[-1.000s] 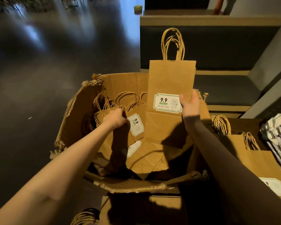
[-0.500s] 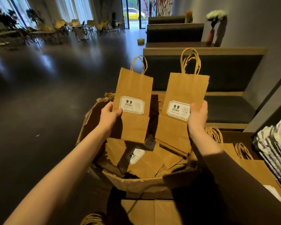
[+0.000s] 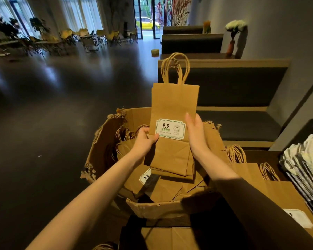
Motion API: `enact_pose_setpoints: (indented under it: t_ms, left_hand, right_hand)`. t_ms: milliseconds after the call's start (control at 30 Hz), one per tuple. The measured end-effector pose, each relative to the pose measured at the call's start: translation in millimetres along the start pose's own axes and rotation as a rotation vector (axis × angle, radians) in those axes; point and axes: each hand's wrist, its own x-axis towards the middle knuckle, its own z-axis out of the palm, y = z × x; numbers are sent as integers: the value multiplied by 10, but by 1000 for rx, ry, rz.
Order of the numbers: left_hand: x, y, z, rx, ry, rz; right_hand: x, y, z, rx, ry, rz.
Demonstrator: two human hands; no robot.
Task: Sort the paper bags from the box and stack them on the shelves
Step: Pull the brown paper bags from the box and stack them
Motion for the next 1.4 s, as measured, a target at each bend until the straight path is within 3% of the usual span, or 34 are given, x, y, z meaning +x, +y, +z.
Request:
enact_pose_setpoints:
  t_ms: [233,400,533,600,733,900,1200,1300,1400]
  left_hand:
    - [-15,77,-105,-185,-229,-63]
    - [99,-51,-224,-84,4,36]
    - [153,-198,-384,-39,152,80]
    - [158,-277,-426,-39,191,72]
    - [199,-378,-447,-103,232,12]
    - [249,-418,-459,-110,235,0]
    - [285,-447,-448,-72,272,10]
    - [285,-443,-450,-66,284,-2]
    - [283,-445,-441,-78,295,-17]
  right_hand:
    - [14,49,73,-62,-61,32]
    - [295,99,-60,-245,-259,114]
    - [486,391,-308,-536,-189,88]
    - [530,587,-338,-755,-186,96]
    - [505,857,-253,-1118,-334,203]
    - [501,1056,-231,-1346,-229,243]
    - [552,1165,-164,-1309,-124,342]
    - [536,954,-163,-1327,-202,244]
    - [485,639,-119,-1271,-155,52]
